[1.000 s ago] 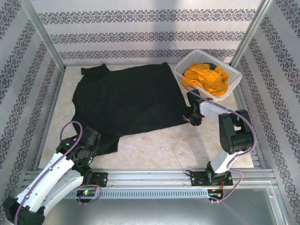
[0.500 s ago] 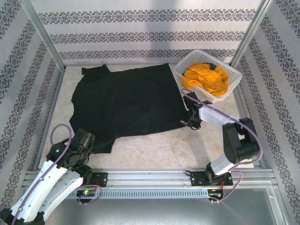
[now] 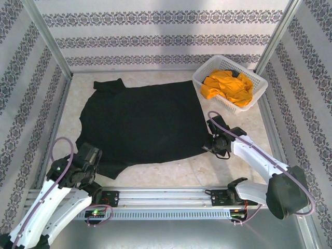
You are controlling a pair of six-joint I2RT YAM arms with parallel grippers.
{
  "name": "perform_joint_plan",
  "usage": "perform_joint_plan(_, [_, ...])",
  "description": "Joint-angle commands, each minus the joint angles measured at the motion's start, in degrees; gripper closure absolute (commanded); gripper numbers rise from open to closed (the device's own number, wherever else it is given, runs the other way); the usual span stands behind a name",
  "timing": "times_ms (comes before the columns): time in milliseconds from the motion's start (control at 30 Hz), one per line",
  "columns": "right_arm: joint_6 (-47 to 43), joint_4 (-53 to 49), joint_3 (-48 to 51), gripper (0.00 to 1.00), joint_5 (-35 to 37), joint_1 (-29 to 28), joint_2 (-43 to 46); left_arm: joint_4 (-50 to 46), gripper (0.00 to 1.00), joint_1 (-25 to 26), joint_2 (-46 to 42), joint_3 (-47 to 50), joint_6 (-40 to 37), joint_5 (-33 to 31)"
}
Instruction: Fold and stack the t-shirts
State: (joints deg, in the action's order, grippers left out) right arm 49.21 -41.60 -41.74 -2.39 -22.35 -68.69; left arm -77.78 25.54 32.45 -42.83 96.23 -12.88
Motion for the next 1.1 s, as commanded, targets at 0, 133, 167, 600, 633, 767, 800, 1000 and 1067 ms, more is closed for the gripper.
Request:
perform_joint_plan(0, [1.1, 0.5, -4.3, 1.00, -0.7, 1.1, -3.1, 6.4, 1.00, 0.0, 5.7, -5.1, -8.2, -4.9])
perform_joint_plan(133, [0.4, 0.5, -9.4, 1.00, -0.9, 3.9, -7.8, 13.3, 1.00, -4.8, 12.8, -9.4, -17.6, -3.8])
perform_joint_plan(167, [0.3, 0.5, -10.7, 1.00, -1.0, 4.5, -8.9, 15.7, 1.00, -6.4, 14.0, -9.6, -19.5, -2.3])
perform_joint_plan(600, [-2.5, 0.1, -28.8, 1.00, -2.0, 8.2, -24.6, 36.1, 1.00, -25.1, 31.3, -15.5, -38.6, 13.7])
perform_joint_plan(633, [-2.7, -0.1, -29.9, 1.00, -2.1, 8.2, -25.9, 36.9, 1.00, -25.8, 32.5, -16.0, -39.4, 14.3])
perform_joint_plan(767, [-2.9, -0.8, -33.8, 1.00, -1.8, 8.3, -29.8, 40.4, 1.00, -28.0, 36.3, -17.9, -42.3, 16.2])
perform_joint_plan(800, [-3.0, -0.8, -34.7, 1.00, -1.7, 8.3, -30.6, 41.3, 1.00, -28.6, 37.3, -18.4, -43.0, 16.7])
perform_joint_plan(1000, [-3.5, -2.2, -39.5, 1.00, 0.7, 8.6, -35.0, 43.2, 1.00, -30.4, 42.8, -21.2, -45.9, 17.3])
perform_joint_plan(1067, [-3.3, -2.6, -40.4, 1.00, 1.3, 8.7, -36.1, 43.1, 1.00, -31.0, 43.8, -21.7, -46.3, 16.7])
